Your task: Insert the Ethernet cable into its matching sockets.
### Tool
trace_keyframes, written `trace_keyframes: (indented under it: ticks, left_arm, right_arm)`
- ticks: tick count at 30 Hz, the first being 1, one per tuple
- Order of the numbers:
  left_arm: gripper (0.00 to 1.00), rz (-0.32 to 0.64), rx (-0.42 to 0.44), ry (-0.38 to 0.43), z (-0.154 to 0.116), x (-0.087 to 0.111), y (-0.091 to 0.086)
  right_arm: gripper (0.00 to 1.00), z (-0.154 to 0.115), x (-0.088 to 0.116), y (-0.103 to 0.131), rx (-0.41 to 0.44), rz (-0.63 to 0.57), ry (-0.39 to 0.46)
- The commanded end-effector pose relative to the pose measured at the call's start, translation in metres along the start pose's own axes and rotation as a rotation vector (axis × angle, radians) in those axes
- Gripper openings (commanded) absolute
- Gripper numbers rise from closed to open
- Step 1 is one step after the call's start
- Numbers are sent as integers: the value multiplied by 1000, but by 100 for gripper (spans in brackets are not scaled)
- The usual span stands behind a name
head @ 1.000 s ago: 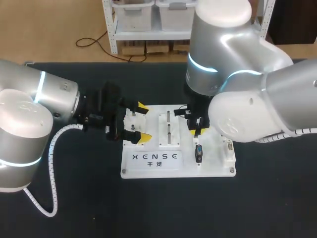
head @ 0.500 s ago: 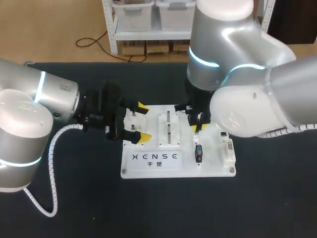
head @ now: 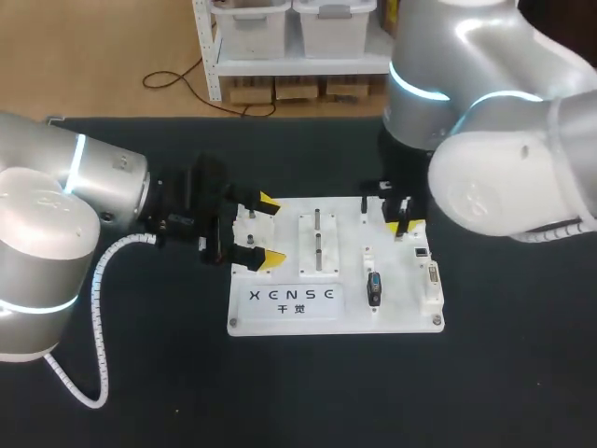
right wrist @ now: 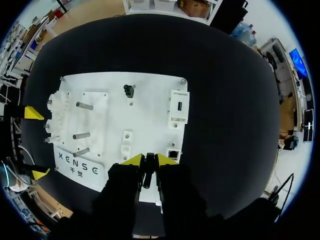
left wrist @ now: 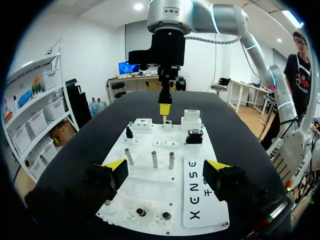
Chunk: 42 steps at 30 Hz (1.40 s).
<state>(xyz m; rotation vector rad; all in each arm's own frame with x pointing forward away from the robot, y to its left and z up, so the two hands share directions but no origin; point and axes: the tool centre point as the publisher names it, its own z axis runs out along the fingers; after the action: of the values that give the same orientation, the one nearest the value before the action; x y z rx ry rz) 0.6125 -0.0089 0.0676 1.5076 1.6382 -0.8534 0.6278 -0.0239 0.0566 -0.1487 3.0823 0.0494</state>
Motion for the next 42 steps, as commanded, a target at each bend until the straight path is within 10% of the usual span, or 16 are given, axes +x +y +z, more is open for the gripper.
trace_keyframes:
  ticks: [1,42]
  left_arm:
    - [100,3,-3,-6,0,2,-1]
    - [100,3,-3,-6,0,2,-1]
  right_arm:
    - [0,0,5,-9,-2,9,-10]
    - [0,26,5,-33,29,46,35]
